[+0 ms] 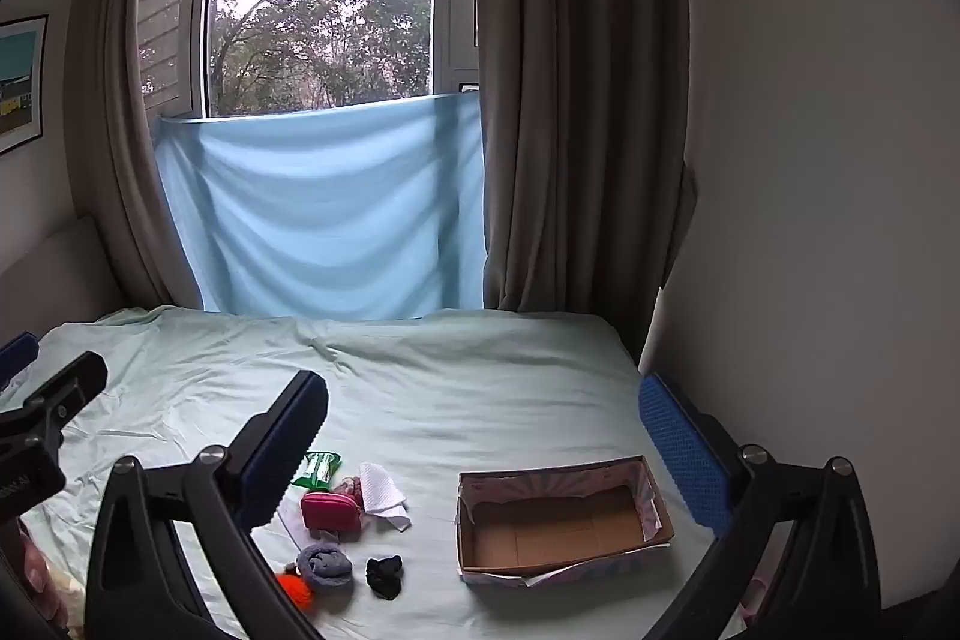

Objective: Organize soft objects

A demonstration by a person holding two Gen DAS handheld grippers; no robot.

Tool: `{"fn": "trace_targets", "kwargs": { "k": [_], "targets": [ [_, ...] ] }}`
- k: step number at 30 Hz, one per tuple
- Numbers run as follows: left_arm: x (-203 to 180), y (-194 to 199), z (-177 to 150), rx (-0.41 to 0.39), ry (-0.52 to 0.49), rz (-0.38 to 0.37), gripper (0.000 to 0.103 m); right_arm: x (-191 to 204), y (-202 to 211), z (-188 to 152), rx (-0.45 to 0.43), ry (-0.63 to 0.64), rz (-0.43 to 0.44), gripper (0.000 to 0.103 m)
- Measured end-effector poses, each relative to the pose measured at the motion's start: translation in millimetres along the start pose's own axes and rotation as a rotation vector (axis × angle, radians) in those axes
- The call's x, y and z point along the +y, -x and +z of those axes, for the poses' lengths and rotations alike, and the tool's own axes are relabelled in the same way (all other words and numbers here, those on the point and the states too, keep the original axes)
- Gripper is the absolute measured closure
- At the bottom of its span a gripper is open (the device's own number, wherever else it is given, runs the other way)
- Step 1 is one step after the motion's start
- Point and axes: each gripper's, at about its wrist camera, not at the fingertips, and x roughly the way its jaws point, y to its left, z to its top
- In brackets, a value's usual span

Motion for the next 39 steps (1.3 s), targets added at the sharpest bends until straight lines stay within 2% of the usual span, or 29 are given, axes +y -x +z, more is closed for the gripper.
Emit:
{"fn": "trace_targets", "kwargs": {
  "k": [2,4,8,39],
  "targets": [
    [-7.8,-4.0,3.1,-0.012,-0.018,0.009,0.000,0.9,0.9,-0.2,-0.002,-0.005,0.002,0.000],
    [2.2,6.8,0.8,-0.046,0.009,-0.013,0.000,-6.6,-0.5,-2.1,-0.002,-0.013,0.003,0.000],
    [10.3,6.8,0.5,-0.053,0.019,-0.024,0.000,-6.0,2.9,-4.8,-0.006,-0.015,0.011,0.000],
    [10.7,3.1,3.4,-0.035,0.021,-0.016,0.000,5.8,-7.2,-4.5,0.001,-0.023,0.038,0.000]
  ]
}}
